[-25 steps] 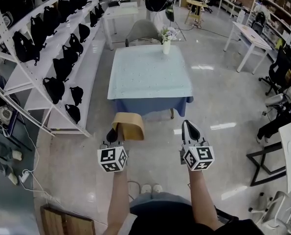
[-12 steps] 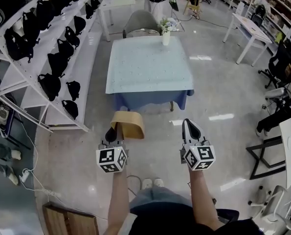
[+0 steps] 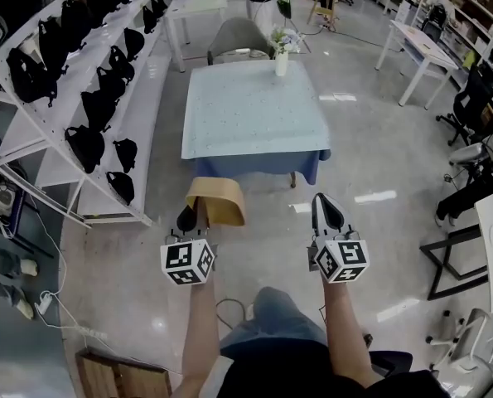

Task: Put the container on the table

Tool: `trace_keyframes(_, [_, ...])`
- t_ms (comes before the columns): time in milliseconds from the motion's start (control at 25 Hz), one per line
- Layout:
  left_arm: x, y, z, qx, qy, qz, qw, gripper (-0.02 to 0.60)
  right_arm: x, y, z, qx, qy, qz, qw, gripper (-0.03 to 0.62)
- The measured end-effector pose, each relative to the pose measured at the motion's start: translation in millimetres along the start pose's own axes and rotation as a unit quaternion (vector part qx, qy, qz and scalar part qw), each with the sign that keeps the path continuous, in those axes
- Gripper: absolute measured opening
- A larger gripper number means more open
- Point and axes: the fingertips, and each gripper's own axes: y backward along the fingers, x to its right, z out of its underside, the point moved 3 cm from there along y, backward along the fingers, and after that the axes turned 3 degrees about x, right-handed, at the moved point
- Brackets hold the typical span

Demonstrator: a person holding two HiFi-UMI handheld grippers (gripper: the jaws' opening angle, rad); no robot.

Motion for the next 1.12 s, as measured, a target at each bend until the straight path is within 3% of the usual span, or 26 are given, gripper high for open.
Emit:
trace_keyframes(640, [-11.5, -38.1, -24.5, 0.028, -0.006, 0.010, 0.9995, 0.008, 7.1, -38.6, -25.2, 0.030, 0.014, 0.004, 0.999, -0.002])
trace_keyframes(1120, [-26.3, -109.4, -8.9, 0.016, -0.008, -0.007, 0.9998, 0.008, 49.9, -110.1, -10.8, 0.026, 0.006, 0.000, 1.000, -0.002])
